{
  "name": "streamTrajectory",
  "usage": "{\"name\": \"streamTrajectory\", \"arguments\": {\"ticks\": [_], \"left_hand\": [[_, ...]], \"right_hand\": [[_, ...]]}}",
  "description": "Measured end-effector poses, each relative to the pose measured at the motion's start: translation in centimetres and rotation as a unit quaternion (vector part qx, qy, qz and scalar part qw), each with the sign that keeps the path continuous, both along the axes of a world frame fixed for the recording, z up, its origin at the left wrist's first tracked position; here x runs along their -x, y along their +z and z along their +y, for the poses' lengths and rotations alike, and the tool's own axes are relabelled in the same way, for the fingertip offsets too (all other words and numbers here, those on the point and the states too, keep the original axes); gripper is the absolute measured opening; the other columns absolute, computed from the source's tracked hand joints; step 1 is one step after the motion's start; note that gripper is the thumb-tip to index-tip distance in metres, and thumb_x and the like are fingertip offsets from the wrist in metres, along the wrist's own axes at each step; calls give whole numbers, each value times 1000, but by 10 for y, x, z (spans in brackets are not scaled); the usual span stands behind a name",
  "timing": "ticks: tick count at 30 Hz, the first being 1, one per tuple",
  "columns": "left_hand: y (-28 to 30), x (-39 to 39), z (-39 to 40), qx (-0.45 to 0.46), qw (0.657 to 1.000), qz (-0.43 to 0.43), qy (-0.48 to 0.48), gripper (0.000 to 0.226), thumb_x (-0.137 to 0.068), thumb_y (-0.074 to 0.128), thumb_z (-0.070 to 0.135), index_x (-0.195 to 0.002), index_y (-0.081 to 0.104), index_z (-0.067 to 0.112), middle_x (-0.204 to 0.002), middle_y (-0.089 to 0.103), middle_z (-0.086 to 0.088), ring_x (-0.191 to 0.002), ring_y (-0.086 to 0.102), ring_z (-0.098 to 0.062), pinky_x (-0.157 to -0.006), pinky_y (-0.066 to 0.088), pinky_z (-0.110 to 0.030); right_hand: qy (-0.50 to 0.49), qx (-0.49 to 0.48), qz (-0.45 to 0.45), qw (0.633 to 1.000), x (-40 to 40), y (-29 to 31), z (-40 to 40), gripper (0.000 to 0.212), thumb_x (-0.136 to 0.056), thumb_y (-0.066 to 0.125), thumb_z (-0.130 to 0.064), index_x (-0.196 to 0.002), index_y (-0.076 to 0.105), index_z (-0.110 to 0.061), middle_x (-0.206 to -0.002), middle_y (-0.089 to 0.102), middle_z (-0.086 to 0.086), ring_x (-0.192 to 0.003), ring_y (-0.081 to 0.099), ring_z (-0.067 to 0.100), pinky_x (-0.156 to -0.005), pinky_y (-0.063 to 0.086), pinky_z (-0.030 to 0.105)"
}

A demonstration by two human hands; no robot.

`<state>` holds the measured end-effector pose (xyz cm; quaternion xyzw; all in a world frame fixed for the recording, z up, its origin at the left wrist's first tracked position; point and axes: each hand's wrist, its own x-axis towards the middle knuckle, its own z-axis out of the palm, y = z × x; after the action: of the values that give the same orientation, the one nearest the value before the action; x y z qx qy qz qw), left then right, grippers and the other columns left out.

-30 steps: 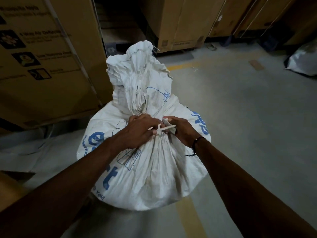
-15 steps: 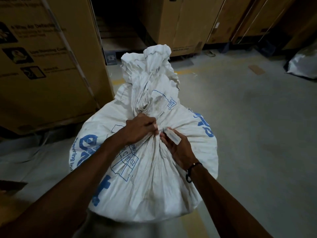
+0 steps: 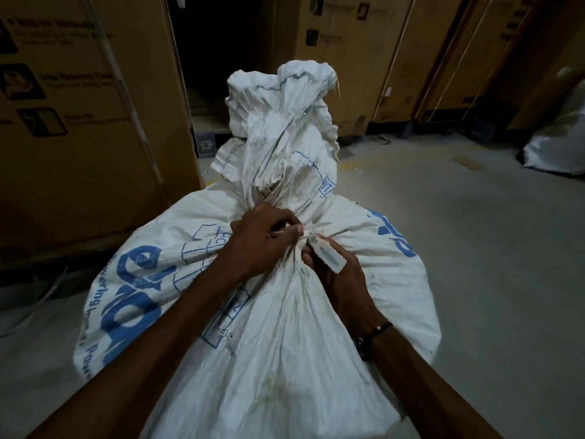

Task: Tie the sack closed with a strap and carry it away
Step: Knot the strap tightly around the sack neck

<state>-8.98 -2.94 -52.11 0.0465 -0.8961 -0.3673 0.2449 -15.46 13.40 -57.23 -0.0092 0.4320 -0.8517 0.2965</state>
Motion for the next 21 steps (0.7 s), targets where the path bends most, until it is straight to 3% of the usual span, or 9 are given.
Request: {"name": "streamTrajectory", "arguments": {"ticks": [2,5,7,13,15,18,21], "left_hand": [[-5,-2,1,-42,998,43,12,15,-91,79,35,-86,81,21,-79,71,-8,-78,65,-19,-70,51,-33],[-13,-7,-1,-65,995,80,12,18,-86,85,34,-77,81,20,-70,71,-13,-62,62,-21,-55,40,-18],[-15,-12,-1,-53,994,92,14,18,-83,87,34,-74,79,21,-67,71,-10,-58,60,-19,-53,38,-18],[-10,-25,3,-17,996,84,7,14,-82,87,22,-71,79,22,-69,73,6,-70,70,-9,-59,47,-11],[-10,-28,4,-4,997,77,1,14,-83,87,21,-71,79,21,-70,72,6,-69,69,-9,-56,46,-12],[-12,-32,3,3,997,76,-17,14,-80,84,32,-71,78,22,-70,72,1,-67,69,-17,-54,50,-31],[-12,-34,5,16,996,91,-17,17,-79,79,37,-70,77,23,-66,71,-2,-63,68,-23,-54,48,-36]], "right_hand": [[4,11,28,1000,3,-7,2,32,-81,80,-7,-110,72,4,-99,72,17,-88,73,22,-82,66,26],[11,18,67,998,5,-14,4,18,-102,58,1,-112,72,5,-100,74,19,-83,77,20,-76,65,24],[13,24,80,996,5,-16,5,23,-107,48,5,-108,72,5,-93,77,16,-80,79,18,-74,65,24],[44,28,98,994,1,-12,15,19,-107,51,4,-115,68,6,-96,76,16,-81,77,18,-77,65,25],[47,20,122,991,-2,-11,18,18,-108,51,5,-112,68,5,-95,72,16,-79,74,18,-79,65,25],[43,-23,183,982,-6,-10,24,17,-104,55,11,-110,69,4,-89,75,9,-81,75,15,-84,65,25],[34,-64,256,964,-7,-9,28,23,-96,67,14,-118,62,18,-94,70,10,-81,74,8,-84,62,20]]}}
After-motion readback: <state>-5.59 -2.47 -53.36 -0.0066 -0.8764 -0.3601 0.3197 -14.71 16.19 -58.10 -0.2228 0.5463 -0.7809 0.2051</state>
